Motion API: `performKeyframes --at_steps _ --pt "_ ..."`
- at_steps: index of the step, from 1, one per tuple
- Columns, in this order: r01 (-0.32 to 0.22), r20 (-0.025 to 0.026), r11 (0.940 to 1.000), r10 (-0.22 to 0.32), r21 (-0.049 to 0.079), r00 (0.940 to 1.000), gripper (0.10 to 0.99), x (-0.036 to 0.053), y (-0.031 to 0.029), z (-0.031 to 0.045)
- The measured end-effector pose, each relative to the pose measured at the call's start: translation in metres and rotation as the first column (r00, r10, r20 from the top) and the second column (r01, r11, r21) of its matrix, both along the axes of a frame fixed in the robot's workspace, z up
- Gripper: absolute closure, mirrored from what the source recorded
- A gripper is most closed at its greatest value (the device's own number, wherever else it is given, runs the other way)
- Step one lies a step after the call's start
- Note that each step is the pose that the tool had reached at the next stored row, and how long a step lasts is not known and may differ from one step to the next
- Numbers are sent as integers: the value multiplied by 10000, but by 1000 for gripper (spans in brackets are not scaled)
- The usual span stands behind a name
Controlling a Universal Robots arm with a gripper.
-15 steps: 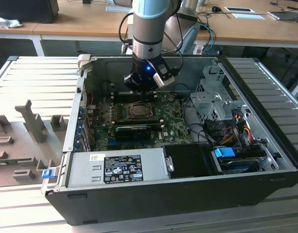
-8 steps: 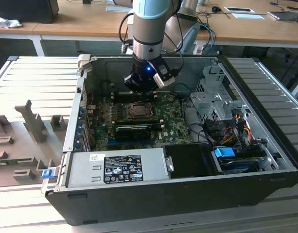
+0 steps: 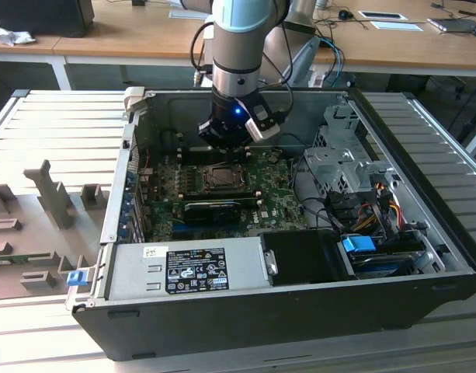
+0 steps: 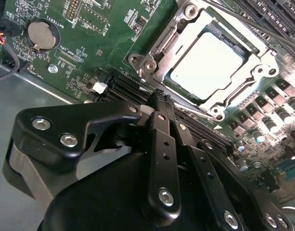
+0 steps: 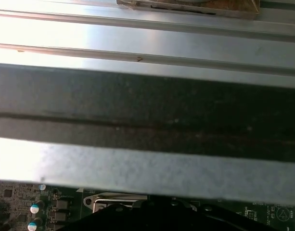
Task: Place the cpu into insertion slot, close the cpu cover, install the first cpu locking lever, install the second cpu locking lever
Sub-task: 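Install the first cpu locking lever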
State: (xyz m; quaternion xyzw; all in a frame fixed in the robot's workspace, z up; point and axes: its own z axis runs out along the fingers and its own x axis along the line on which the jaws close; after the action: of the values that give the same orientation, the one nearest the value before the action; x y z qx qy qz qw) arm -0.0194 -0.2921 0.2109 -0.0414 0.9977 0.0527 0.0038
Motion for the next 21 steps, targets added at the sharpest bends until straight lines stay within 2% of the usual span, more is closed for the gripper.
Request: performKeyframes --at_steps 9,21 --pt "0 0 10000 0 0 10000 980 12 31 -22" --pt "1 -1 10000 -1 -2 10000 980 28 32 -61"
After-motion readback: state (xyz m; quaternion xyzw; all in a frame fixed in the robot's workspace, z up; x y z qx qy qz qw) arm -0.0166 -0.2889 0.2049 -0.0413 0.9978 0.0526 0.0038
